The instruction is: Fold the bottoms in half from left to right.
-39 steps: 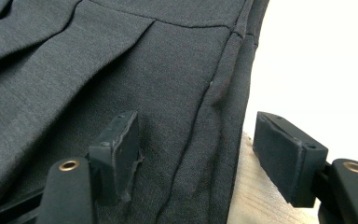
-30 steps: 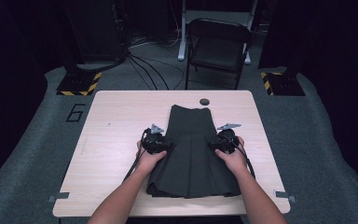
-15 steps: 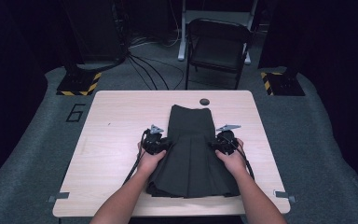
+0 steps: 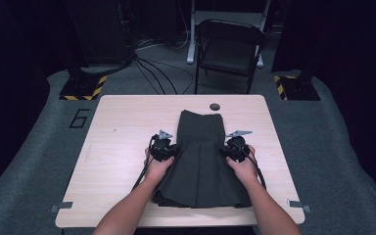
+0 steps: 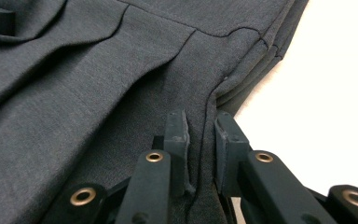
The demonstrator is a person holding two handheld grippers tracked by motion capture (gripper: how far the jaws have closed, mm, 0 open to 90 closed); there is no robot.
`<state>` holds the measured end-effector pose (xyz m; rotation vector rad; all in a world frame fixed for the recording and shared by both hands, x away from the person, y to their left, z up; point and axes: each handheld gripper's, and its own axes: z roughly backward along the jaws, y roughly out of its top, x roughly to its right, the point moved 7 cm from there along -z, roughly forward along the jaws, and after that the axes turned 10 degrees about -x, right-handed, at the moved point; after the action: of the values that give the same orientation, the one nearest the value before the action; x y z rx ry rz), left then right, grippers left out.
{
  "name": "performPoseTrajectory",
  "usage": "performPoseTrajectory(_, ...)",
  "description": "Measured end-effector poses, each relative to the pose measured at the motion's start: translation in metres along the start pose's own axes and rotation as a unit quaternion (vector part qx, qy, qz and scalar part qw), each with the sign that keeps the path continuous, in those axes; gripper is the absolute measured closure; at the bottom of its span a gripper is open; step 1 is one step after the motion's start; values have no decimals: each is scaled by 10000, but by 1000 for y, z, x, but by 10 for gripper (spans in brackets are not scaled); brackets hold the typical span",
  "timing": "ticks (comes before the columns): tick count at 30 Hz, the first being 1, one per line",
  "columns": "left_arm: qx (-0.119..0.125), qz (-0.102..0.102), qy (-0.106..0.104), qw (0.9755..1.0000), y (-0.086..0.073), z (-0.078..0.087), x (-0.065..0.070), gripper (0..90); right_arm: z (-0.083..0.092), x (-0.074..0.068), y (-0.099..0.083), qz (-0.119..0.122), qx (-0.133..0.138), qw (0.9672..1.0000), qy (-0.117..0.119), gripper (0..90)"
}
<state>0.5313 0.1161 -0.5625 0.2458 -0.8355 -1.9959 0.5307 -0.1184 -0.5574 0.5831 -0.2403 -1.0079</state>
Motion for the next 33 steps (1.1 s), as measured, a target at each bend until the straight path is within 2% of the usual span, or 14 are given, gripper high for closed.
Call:
performPoseTrajectory(1, 0, -21, 2, 10000, 0, 0, 0, 808, 1, 0, -1, 36, 17, 10000, -10, 774)
performPoseTrajectory(2, -10, -81, -3, 10000, 0, 1, 0, 810, 2, -2, 0, -51, 11, 10000, 24, 776)
performPoseTrajectory(4, 29, -18, -35, 10000, 1, 3, 1, 811, 5, -2, -1, 1, 47, 10000, 76, 779)
performPoseTrajectory(9, 92, -133, -38, 9999, 4, 15, 2, 814, 17, -5, 2, -76, 148, 9997, 194, 787)
performPoseTrajectory(11, 181, -139, -63, 9997, 4, 22, 3, 815, 22, -8, 4, 14, 205, 9996, 212, 790)
performPoseTrajectory(13, 177, -262, -30, 9995, 2, 29, 2, 815, 26, -14, 5, 43, 229, 9994, 262, 791)
performPoseTrajectory(15, 193, -270, -32, 9994, -1, 36, 0, 814, 28, -20, 6, 285, 255, 9990, 231, 792)
performPoseTrajectory(23, 244, -230, -46, 9994, -14, 58, -11, 814, 36, -50, 8, 579, 304, 9972, 372, 802)
performPoseTrajectory(30, 244, -245, -49, 9994, -25, 76, -12, 814, 39, -63, 9, 579, 328, 9965, 508, 803)
performPoseTrajectory(33, 194, -307, -52, 9993, -34, 83, -12, 814, 39, -70, 7, 711, 312, 9956, 531, 802)
